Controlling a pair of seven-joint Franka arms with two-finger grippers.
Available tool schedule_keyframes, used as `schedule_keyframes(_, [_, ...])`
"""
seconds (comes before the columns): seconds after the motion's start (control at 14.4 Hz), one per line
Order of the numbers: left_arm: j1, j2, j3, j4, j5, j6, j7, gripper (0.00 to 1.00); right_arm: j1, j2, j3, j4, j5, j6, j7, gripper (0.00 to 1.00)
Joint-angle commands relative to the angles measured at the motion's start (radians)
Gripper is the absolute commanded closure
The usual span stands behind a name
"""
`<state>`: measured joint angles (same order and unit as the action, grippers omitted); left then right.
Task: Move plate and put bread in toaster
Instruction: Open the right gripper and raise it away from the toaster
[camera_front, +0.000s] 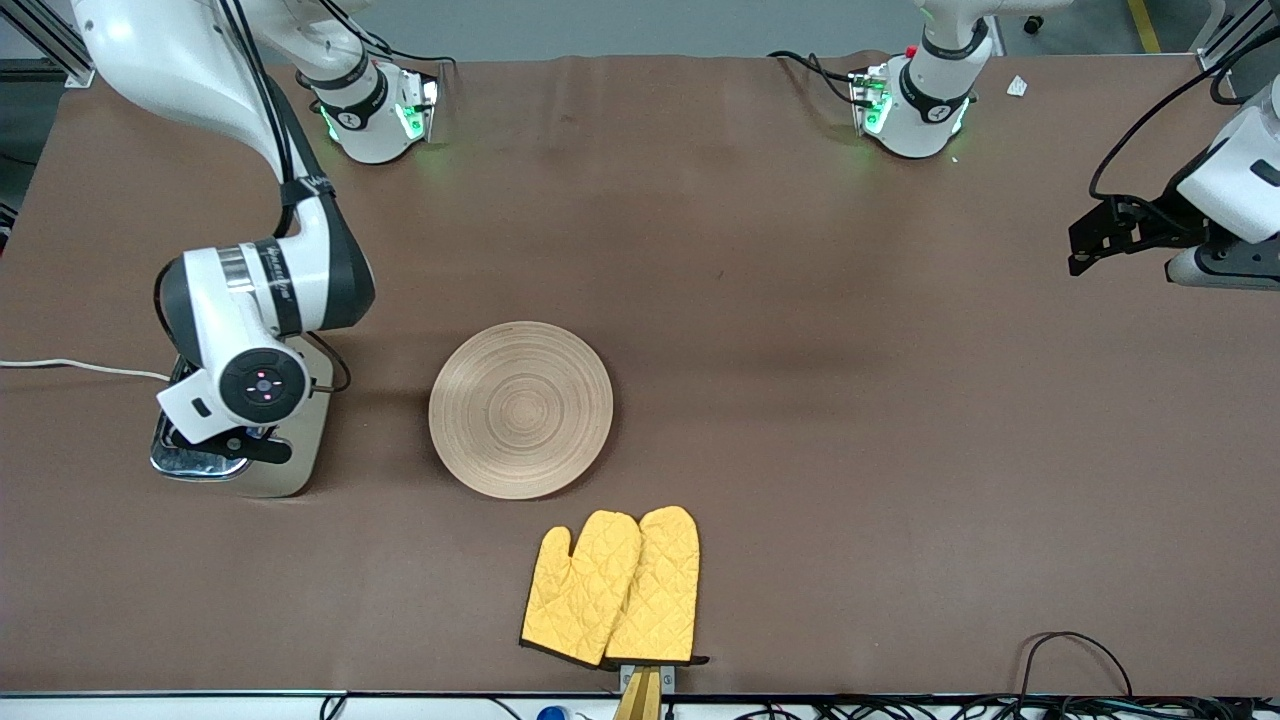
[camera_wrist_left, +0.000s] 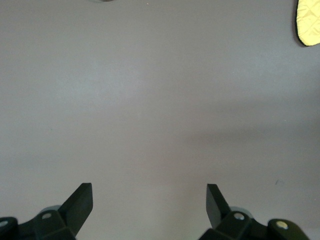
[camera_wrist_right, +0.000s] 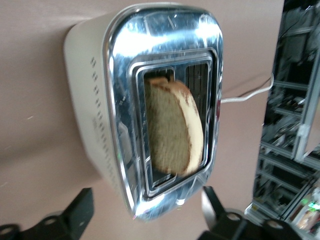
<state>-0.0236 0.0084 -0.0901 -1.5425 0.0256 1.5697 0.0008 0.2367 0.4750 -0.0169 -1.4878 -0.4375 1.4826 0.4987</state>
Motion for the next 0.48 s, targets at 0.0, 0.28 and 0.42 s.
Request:
schedule_keyframes(0.0, [0.004, -0.013, 0.0, 0.002, -0.012, -0.013, 0.018, 0.0, -0.008, -0.056, 0.008, 0.054, 0.107, -0.059, -0.006, 0.0])
schedule_keyframes(0.28, [0.002, -0.013, 0.0, 0.002, -0.007, -0.013, 0.011, 0.0, -0.06, -0.2, 0.005, 0.054, 0.253, -0.074, -0.006, 0.0])
schedule_keyframes(0.42, [0.004, -0.013, 0.0, 0.002, -0.012, -0.011, -0.002, 0.0, -0.095, -0.284, 0.005, 0.05, 0.331, -0.114, -0.038, 0.0])
